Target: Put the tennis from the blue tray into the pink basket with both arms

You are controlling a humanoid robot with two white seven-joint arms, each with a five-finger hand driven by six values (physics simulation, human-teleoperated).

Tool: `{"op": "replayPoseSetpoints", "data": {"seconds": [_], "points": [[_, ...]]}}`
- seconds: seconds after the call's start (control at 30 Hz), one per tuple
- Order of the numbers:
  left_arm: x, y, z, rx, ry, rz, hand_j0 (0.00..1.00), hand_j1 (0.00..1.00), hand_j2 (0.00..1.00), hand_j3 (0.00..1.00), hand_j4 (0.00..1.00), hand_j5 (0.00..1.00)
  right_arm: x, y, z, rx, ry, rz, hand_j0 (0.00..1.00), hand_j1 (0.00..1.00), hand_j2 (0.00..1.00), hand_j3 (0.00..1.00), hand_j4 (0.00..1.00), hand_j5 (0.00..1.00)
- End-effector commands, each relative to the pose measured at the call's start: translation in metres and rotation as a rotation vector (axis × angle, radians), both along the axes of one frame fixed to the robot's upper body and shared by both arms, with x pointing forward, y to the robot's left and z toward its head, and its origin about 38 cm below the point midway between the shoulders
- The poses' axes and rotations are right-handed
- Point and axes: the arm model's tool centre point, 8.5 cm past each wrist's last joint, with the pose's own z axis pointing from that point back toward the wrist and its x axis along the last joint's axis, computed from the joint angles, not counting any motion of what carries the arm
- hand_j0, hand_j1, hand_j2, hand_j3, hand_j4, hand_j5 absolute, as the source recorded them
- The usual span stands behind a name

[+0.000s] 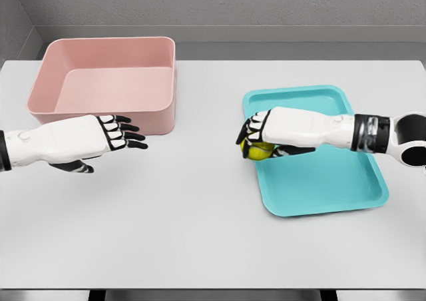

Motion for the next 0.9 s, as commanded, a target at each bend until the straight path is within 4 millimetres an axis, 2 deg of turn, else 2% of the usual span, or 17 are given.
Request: {"op": "replayPoseSetpoints", "data": {"seconds": [0.0, 0.23, 0.5, 0.87], "points": [[0.000, -0.001, 0.000, -0.008, 0.002, 0.001, 1.00, 1.00, 1.00, 1.00, 1.00, 1.00, 0.000, 0.008, -0.001, 0.018, 0.009, 0.012, 0.54, 0.54, 0.54, 0.54, 0.54, 0.54], [0.000, -0.001, 0.000, -0.008, 0.002, 0.001, 1.00, 1.00, 1.00, 1.00, 1.00, 1.00, -0.001, 0.034, -0.002, 0.018, 0.018, 0.072, 0.54, 0.54, 0.54, 0.54, 0.54, 0.54], [0.000, -0.002, 0.000, -0.012, 0.002, -0.002, 1.00, 1.00, 1.00, 1.00, 1.00, 1.00, -0.010, 0.079, -0.010, 0.016, 0.045, 0.179, 0.54, 0.54, 0.54, 0.54, 0.54, 0.54], [0.000, -0.002, 0.000, -0.012, 0.002, -0.002, 1.00, 1.00, 1.00, 1.00, 1.00, 1.00, -0.014, 0.102, -0.009, 0.022, 0.044, 0.231, 0.54, 0.54, 0.54, 0.54, 0.54, 0.54]]}}
